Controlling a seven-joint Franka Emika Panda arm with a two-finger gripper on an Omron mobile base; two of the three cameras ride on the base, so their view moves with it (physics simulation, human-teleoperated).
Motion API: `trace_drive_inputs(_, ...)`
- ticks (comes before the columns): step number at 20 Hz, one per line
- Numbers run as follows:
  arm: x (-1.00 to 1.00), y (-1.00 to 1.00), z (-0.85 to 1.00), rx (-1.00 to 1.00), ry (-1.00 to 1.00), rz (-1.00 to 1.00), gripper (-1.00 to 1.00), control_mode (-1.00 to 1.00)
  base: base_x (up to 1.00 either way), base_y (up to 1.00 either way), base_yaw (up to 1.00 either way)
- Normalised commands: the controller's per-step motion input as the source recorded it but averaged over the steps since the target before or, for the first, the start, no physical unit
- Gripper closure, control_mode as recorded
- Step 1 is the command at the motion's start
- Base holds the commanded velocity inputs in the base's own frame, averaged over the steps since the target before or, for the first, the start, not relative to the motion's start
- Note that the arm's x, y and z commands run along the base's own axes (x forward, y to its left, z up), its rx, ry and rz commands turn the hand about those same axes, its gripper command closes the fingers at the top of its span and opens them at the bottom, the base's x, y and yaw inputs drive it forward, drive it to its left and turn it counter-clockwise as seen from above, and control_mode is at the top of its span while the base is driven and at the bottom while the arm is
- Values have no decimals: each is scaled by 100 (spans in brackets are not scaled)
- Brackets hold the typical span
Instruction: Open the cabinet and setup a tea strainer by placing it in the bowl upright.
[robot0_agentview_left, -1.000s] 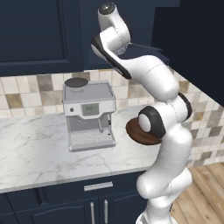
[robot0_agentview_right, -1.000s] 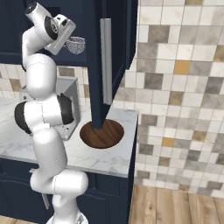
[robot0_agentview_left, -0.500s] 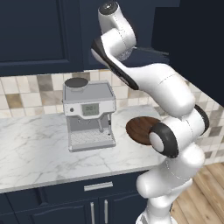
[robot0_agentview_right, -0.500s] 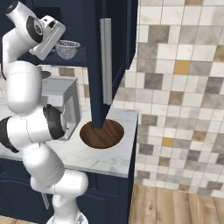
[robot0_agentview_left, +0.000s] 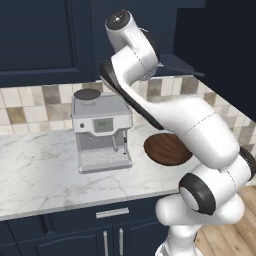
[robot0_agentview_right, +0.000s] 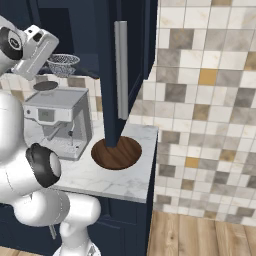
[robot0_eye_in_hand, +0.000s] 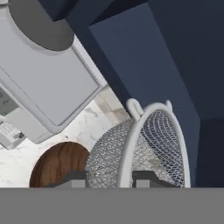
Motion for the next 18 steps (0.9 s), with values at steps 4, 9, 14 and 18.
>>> trace_drive_inputs(4,-98,0,0,-5,0,-15,100,-100,0,0,0)
trace_drive_inputs(9,-100,-11,-5,0,0,-14,100,-100,0,0,0)
trace_drive_inputs(14,-91,-31,-35,-2,0,-11,100,-100,0,0,0)
trace_drive_inputs(18,-77,-47,-29,-1,0,-5,100,-100,0,0,0)
